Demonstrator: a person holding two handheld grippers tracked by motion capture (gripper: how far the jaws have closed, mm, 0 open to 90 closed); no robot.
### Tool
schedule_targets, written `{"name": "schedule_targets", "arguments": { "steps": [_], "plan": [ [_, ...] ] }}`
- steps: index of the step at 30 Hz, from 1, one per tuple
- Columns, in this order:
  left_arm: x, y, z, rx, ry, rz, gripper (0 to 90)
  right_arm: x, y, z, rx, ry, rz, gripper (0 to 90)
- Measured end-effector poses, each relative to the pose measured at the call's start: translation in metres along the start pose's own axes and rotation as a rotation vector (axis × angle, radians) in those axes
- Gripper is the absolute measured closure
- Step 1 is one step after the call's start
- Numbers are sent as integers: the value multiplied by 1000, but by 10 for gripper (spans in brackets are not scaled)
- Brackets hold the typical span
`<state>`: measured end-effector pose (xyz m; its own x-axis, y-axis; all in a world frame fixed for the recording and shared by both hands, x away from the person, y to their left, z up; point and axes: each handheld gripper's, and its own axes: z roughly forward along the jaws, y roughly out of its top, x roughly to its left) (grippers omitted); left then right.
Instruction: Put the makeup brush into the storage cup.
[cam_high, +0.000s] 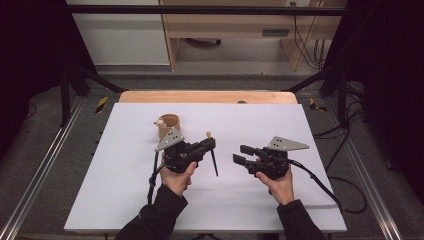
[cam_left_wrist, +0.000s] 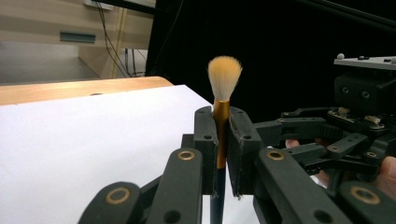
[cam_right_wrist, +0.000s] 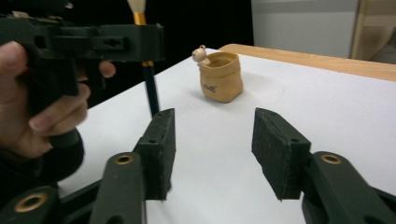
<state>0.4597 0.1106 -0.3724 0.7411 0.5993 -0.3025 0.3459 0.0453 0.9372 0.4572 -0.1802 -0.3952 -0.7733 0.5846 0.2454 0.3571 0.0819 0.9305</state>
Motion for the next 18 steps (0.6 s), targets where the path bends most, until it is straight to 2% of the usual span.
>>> {"name": "schedule_targets", "arguments": {
  "steps": [1,3,6,9,18],
  "plan": [
    [2,2,-5,0,11,7,832,-1,0,-1,2,-22,-4,445],
    [4,3,-9,-1,19,13,833,-1,0,-1,-2,-28,-3,424],
    [9,6,-21,-10,38,23,833,-5,1,-4,-8,-47,-7,340],
    [15,8,-30,-19,53,25,832,-7,2,-6,2,-69,-23,300],
    [25,11,-51,-38,93,38,833,-12,2,-12,2,-100,-18,225]
  ]
}}
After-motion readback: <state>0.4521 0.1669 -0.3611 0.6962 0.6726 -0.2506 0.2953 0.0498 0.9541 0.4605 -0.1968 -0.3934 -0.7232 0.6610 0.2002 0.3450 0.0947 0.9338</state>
